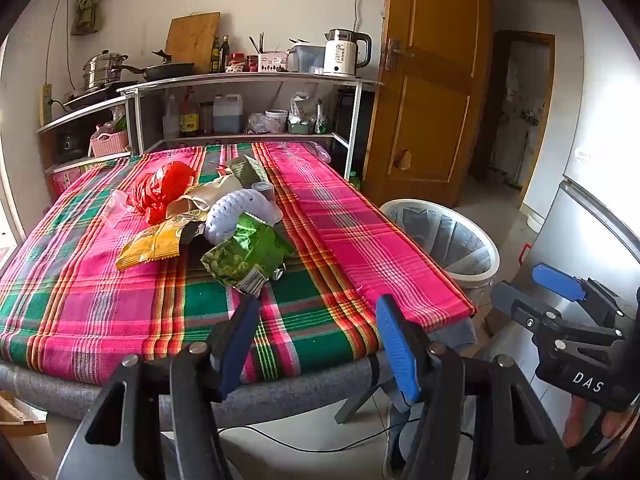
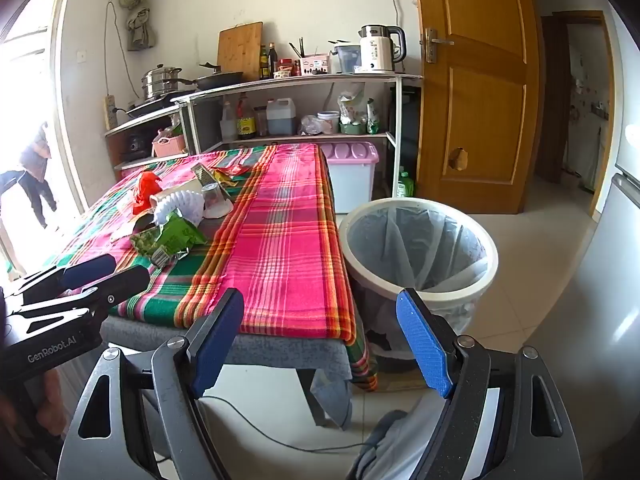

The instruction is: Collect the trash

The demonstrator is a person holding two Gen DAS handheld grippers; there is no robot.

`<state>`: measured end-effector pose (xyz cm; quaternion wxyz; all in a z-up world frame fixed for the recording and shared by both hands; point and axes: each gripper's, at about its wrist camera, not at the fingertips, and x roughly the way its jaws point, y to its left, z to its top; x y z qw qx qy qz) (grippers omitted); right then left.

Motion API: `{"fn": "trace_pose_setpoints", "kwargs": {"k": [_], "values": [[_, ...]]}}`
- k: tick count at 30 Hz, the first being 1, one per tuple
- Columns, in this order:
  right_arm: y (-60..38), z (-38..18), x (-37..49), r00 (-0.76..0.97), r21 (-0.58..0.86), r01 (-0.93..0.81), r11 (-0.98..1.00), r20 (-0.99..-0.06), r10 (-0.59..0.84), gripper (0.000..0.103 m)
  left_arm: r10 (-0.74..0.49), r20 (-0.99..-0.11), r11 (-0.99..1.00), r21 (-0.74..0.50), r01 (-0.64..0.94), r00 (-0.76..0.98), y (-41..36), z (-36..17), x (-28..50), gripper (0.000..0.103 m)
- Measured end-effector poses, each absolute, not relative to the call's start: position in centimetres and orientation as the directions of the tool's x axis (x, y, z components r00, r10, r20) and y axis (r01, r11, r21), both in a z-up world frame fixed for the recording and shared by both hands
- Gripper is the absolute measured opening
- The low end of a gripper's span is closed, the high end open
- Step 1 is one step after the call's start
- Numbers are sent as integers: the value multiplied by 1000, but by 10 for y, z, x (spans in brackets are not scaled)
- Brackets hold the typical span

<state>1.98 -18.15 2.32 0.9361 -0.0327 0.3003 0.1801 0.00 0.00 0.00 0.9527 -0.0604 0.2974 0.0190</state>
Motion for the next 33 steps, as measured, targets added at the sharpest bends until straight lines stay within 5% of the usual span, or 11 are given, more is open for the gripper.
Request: {"fn": "trace_pose_setpoints", "kwargs": {"k": [33], "values": [[-180, 22, 20, 750, 43, -364, 930, -579, 320, 79, 0, -561, 992, -106, -72, 828, 1, -2, 0, 63]]}}
